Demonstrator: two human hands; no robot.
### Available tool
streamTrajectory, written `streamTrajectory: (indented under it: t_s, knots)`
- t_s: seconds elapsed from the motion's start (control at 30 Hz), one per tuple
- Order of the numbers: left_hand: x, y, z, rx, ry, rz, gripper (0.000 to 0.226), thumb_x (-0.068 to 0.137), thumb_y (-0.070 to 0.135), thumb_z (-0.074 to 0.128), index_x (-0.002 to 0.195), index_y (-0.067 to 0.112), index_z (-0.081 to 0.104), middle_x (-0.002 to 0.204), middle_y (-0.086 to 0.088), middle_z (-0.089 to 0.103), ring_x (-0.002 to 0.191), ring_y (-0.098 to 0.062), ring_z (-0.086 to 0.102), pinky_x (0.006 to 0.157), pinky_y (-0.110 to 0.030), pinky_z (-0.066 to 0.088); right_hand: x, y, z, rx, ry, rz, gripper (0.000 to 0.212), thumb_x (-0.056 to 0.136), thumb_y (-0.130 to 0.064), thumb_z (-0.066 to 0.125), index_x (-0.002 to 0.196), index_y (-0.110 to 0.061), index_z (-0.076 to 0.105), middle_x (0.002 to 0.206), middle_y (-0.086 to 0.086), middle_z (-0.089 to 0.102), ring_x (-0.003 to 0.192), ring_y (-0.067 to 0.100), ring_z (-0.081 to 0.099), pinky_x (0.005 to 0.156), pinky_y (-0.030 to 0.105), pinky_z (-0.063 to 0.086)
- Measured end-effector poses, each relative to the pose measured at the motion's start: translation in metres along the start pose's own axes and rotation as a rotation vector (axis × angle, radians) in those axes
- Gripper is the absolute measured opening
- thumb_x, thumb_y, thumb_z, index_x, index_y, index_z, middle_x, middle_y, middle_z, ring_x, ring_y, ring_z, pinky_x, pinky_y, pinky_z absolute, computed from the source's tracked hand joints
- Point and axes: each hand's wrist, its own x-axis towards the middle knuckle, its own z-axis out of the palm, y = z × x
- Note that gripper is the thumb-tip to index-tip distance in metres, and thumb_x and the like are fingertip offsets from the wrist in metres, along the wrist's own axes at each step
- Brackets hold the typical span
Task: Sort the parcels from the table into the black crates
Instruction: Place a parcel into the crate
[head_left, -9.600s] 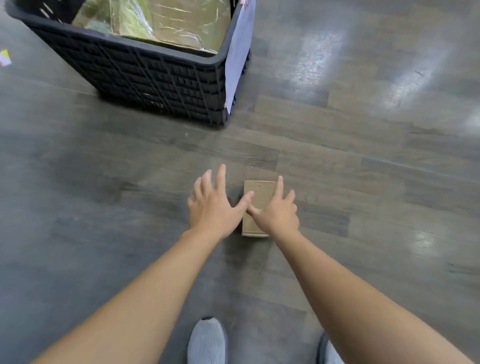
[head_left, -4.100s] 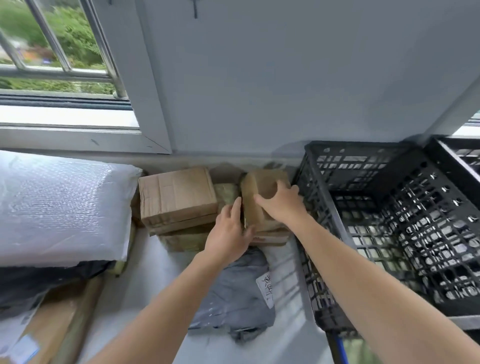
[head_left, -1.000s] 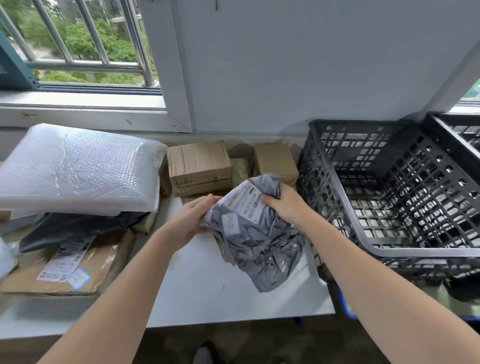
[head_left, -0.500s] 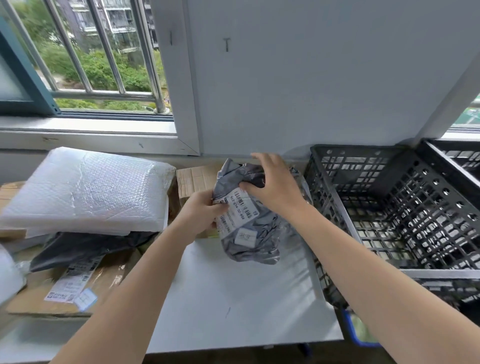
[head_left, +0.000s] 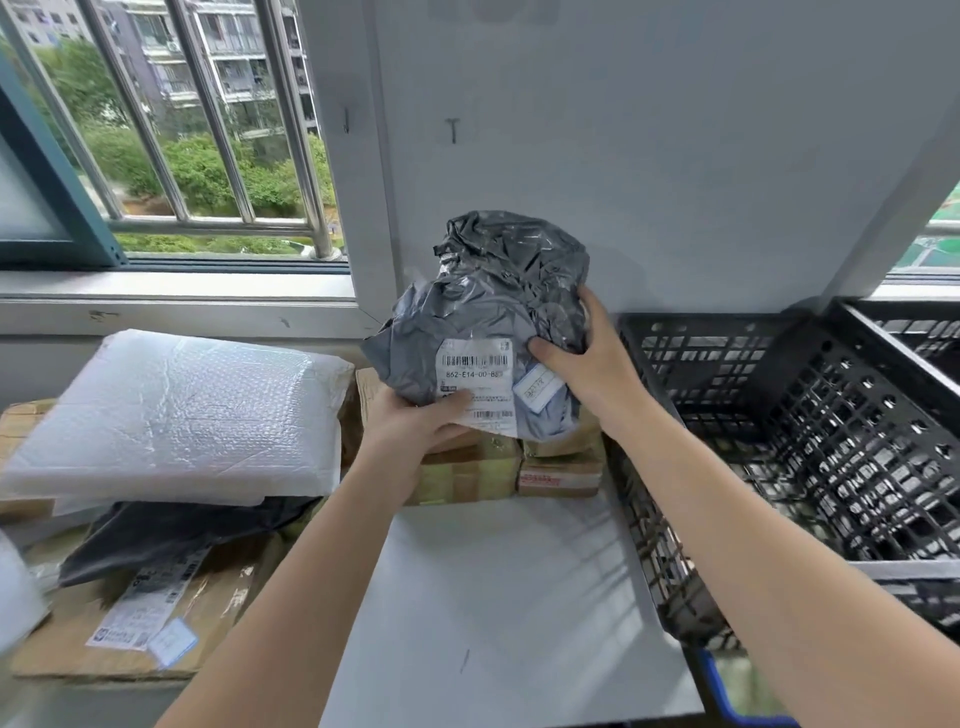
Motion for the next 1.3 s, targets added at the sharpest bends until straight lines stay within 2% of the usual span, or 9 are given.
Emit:
streamTrajectory:
  t_s: [0.13, 0.27, 0.43, 0.6, 0.73, 0.9, 1.1, 1.2, 1.3]
  knots:
    - [0.003, 0.028, 0.005, 0.027, 0.068, 0.047, 0.047, 0.066, 0.011, 0.083, 0.110, 0.007, 0.070, 0.106, -0.009, 0.075, 0.100, -0.028, 0.072, 0.091, -0.046, 0.057, 0.011, -0.020, -0.012, -0.023, -0.027, -0.115, 0.094, 0.080, -0.035, 0.081, 0.154, -0.038, 0.023, 0.141, -0.010, 0.053, 0.122, 0.005, 0.057, 0.105, 0.039, 0.048]
    - [0.002, 0.054, 0.018, -0.012, 0.075, 0.152, 0.031, 0.069, 0.003, 0.081, 0.099, 0.009, 0.072, 0.102, -0.011, 0.076, 0.099, -0.031, 0.072, 0.085, -0.047, 0.059, 0.018, -0.049, -0.019, -0.089, 0.019, -0.202, 0.087, 0.080, -0.039, 0.080, 0.152, -0.033, 0.032, 0.125, -0.027, 0.054, 0.108, -0.018, 0.053, 0.093, 0.020, 0.050]
    - [-0.012, 0.079, 0.035, -0.017, 0.067, 0.311, 0.024, 0.076, -0.001, 0.077, 0.094, 0.016, 0.075, 0.099, -0.008, 0.077, 0.095, -0.028, 0.073, 0.080, -0.043, 0.060, 0.018, -0.086, -0.032, -0.224, 0.069, -0.279, 0.076, 0.084, -0.045, 0.074, 0.149, -0.031, 0.038, 0.141, -0.003, 0.050, 0.125, 0.014, 0.053, 0.106, 0.045, 0.046]
    - [-0.026, 0.100, 0.052, -0.005, 0.137, 0.392, 0.023, 0.066, 0.011, 0.081, 0.085, 0.023, 0.076, 0.098, -0.007, 0.076, 0.100, -0.034, 0.071, 0.090, -0.059, 0.054, 0.003, -0.124, -0.036, -0.325, 0.080, -0.364, 0.092, 0.076, -0.069, 0.058, 0.155, -0.031, 0.028, 0.141, -0.012, 0.042, 0.125, 0.005, 0.042, 0.106, 0.032, 0.037]
    - [-0.031, 0.112, 0.061, -0.004, 0.145, 0.440, 0.025, 0.067, 0.013, 0.082, 0.086, 0.027, 0.076, 0.097, -0.006, 0.076, 0.099, -0.034, 0.070, 0.087, -0.062, 0.054, -0.005, -0.142, -0.044, -0.385, 0.134, -0.384, 0.106, 0.070, -0.072, 0.065, 0.157, -0.031, 0.019, 0.149, -0.007, 0.037, 0.120, 0.000, 0.037, 0.096, 0.023, 0.030]
    - [-0.030, 0.119, 0.069, 0.019, 0.190, 0.446, 0.025, 0.076, 0.004, 0.082, 0.088, 0.024, 0.072, 0.100, -0.012, 0.074, 0.100, -0.038, 0.068, 0.084, -0.058, 0.055, -0.006, -0.150, -0.048, -0.438, 0.127, -0.376, 0.125, 0.058, -0.075, 0.072, 0.158, -0.030, 0.013, 0.153, -0.008, 0.031, 0.127, 0.003, 0.036, 0.101, 0.024, 0.029]
    - [-0.028, 0.121, 0.073, 0.033, 0.153, 0.452, 0.021, 0.079, 0.008, 0.081, 0.081, 0.026, 0.069, 0.087, -0.003, 0.069, 0.084, -0.020, 0.063, 0.071, -0.039, 0.050, -0.001, -0.147, -0.048, -0.498, 0.189, -0.379, 0.117, 0.068, -0.062, 0.079, 0.158, -0.023, 0.016, 0.154, -0.002, 0.033, 0.137, 0.014, 0.036, 0.104, 0.024, 0.025]
    - [-0.026, 0.122, 0.074, 0.018, 0.140, 0.459, 0.019, 0.081, 0.013, 0.080, 0.077, 0.030, 0.073, 0.085, 0.002, 0.070, 0.083, -0.017, 0.063, 0.071, -0.039, 0.050, 0.000, -0.146, -0.049, -0.506, 0.200, -0.385, 0.115, 0.070, -0.062, 0.077, 0.158, -0.023, 0.016, 0.154, -0.003, 0.032, 0.137, 0.013, 0.036, 0.103, 0.023, 0.025]
    - [-0.023, 0.123, 0.076, 0.000, 0.125, 0.447, 0.021, 0.083, 0.017, 0.080, 0.076, 0.036, 0.076, 0.088, 0.001, 0.073, 0.089, -0.021, 0.066, 0.083, -0.050, 0.055, 0.002, -0.147, -0.052, -0.515, 0.216, -0.397, 0.113, 0.072, -0.061, 0.077, 0.158, -0.021, 0.016, 0.155, -0.002, 0.032, 0.136, 0.012, 0.035, 0.103, 0.022, 0.024]
